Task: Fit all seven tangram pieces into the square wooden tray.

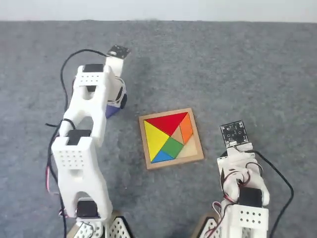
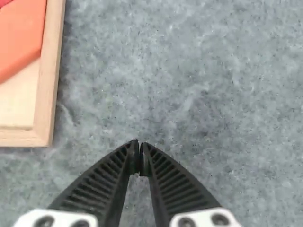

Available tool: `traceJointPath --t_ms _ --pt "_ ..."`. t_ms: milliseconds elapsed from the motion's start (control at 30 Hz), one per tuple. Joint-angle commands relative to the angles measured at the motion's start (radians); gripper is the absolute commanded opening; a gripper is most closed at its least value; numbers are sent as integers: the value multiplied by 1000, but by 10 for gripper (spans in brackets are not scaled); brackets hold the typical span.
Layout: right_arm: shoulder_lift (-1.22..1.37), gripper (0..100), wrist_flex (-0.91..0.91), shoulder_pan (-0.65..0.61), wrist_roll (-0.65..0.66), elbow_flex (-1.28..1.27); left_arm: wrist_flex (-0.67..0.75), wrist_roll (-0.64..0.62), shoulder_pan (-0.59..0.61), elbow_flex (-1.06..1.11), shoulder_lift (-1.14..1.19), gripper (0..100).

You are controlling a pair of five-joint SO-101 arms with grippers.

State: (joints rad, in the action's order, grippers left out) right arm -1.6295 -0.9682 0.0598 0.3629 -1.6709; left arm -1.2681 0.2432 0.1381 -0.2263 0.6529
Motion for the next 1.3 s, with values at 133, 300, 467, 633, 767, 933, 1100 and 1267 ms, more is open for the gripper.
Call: traceJointPath --t_ms 133,300,467,633,767,933,1100,1267 --pt "-18 9 -7 -4 12 -18 -97 55 21 -24 21 152" --pt "-18 9 -7 -4 12 -18 -121 54 26 -19 21 153" --pt "-18 9 -8 -4 12 -18 -157 14 26 -24 21 179" --pt "-16 9 -8 -4 12 -18 -114 0 18 -25 21 241" --pt "-16 9 -8 -4 12 -18 -101 -34 26 -24 5 213" --pt "-19 9 -8 -4 12 -18 -120 -48 18 -15 -140 199" --pt "-19 9 -8 -4 12 -18 -66 -107 -9 27 -278 202" --pt "-19 9 -8 -4 12 -18 38 -112 -78 122 -232 227"
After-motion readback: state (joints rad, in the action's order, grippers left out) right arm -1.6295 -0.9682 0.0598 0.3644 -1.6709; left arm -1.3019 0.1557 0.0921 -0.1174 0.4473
